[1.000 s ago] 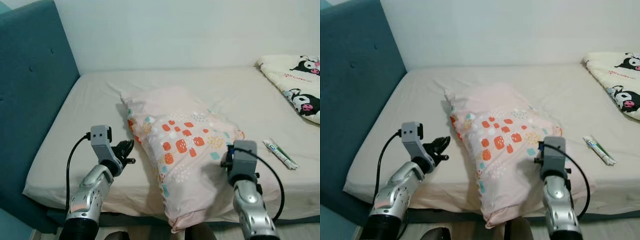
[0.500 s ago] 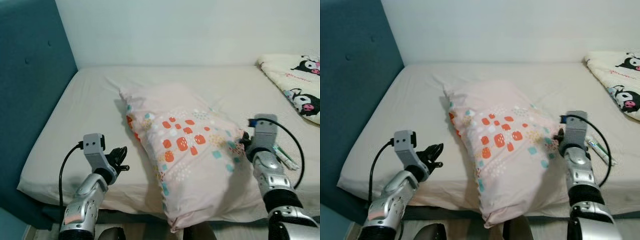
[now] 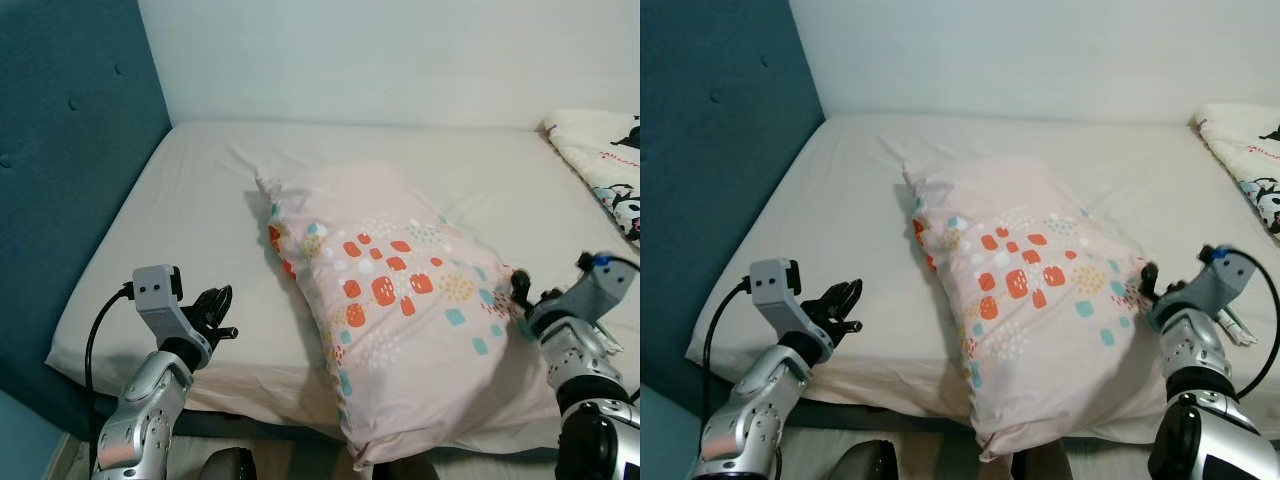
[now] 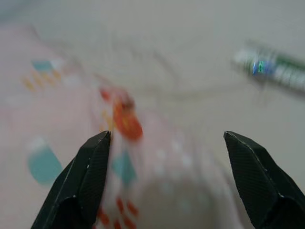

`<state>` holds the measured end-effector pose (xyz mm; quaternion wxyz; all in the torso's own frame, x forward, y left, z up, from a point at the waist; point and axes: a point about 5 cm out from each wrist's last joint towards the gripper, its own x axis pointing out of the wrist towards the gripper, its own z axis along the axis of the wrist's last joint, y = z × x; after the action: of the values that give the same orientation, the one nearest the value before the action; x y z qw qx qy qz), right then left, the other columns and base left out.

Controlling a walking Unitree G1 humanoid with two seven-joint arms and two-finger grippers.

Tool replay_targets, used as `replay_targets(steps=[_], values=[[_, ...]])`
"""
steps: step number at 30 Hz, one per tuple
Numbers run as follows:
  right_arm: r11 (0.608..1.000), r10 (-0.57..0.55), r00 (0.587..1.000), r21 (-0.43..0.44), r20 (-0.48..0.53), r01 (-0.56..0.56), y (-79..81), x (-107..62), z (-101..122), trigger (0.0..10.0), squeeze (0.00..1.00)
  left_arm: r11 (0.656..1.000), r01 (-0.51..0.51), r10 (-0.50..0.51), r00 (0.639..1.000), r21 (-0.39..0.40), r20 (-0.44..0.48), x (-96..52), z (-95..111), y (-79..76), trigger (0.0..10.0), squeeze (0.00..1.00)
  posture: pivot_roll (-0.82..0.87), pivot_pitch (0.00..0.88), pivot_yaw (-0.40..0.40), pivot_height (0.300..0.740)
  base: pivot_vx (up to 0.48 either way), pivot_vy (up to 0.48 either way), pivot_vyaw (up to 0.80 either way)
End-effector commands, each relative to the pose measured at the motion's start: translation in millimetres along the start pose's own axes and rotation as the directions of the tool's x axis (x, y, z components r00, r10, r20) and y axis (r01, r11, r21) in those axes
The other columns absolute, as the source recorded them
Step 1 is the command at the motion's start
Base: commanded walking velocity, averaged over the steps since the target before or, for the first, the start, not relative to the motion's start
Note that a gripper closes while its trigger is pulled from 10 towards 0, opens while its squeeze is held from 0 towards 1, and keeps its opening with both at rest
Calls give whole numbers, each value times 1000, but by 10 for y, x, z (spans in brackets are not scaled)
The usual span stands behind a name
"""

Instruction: Clean up the room

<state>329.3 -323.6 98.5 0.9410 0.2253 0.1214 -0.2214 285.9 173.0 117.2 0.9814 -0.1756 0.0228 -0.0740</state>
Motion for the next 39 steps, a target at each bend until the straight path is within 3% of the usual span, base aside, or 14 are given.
replay_targets(steps=[1,3,8,12,15,16,17,18,19,24,28,31,36,39], values=[[1000,-16,994,-15,-106,14,-43,-18,-171,10000,1000,1000,1,-1,1000,14,-18,-39,-1,25,10000,0,127,135,-43,595,0,0,0],[1000,-16,993,-17,-116,14,-45,-20,-187,10000,1000,1000,1,-1,1000,13,-19,-43,1,25,10000,0,127,135,-43,595,0,0,0],[990,78,952,-87,-297,-108,113,-67,-535,10000,1000,1000,1,0,1000,20,-22,-39,29,43,10000,0,121,132,-39,595,0,0,0],[933,252,833,-104,-493,-343,398,-167,-889,10000,1000,1000,20,-20,999,19,-27,-6,41,20,10000,0,113,130,-37,595,0,0,0],[930,257,826,-103,-502,-352,409,-173,-902,10000,1000,1000,22,-21,999,18,-28,-5,41,18,10000,0,113,130,-37,595,0,0,0],[899,336,771,-62,-540,-434,545,-209,-977,10000,1000,999,38,-37,999,17,-37,2,33,-6,10000,0,105,127,-37,595,0,0,0],[808,470,635,9,-612,-589,816,-310,-1135,10000,1000,997,73,-72,996,16,-55,8,10,-56,10000,0,102,126,-37,595,0,0,0],[763,516,573,38,-637,-645,921,-359,-1195,10000,1000,997,82,-81,995,17,-60,9,0,-72,10000,0,98,125,-38,595,0,0,0],[763,516,573,38,-637,-645,921,-359,-1195,10000,1000,997,82,-81,995,17,-60,9,0,-72,10000,0,98,125,-38,595,0,0,0],[648,624,425,129,-656,-751,1233,-492,-1309,10000,1000,996,86,-85,994,13,-63,11,-35,-116,10000,0,87,127,-38,595,0,0,0],[605,683,375,199,-627,-771,1403,-541,-1301,10000,1000,996,93,-92,994,14,-64,18,-44,-134,10000,0,85,125,-37,595,0,0,0],[546,740,317,255,-594,-798,1585,-601,-1270,10000,1000,994,106,-105,992,21,-70,29,-45,-145,10000,0,85,122,-39,595,0,0,0],[508,811,317,323,-492,-798,1702,-583,-1075,10000,1000,991,34,-8,981,129,-193,55,-233,-20,10000,0,82,120,-41,595,0,0,0],[529,791,350,273,-502,-804,1597,-548,-1028,10000,1000,980,-54,104,958,189,-266,53,-480,161,10000,0,73,115,-49,595,0,0,0]])
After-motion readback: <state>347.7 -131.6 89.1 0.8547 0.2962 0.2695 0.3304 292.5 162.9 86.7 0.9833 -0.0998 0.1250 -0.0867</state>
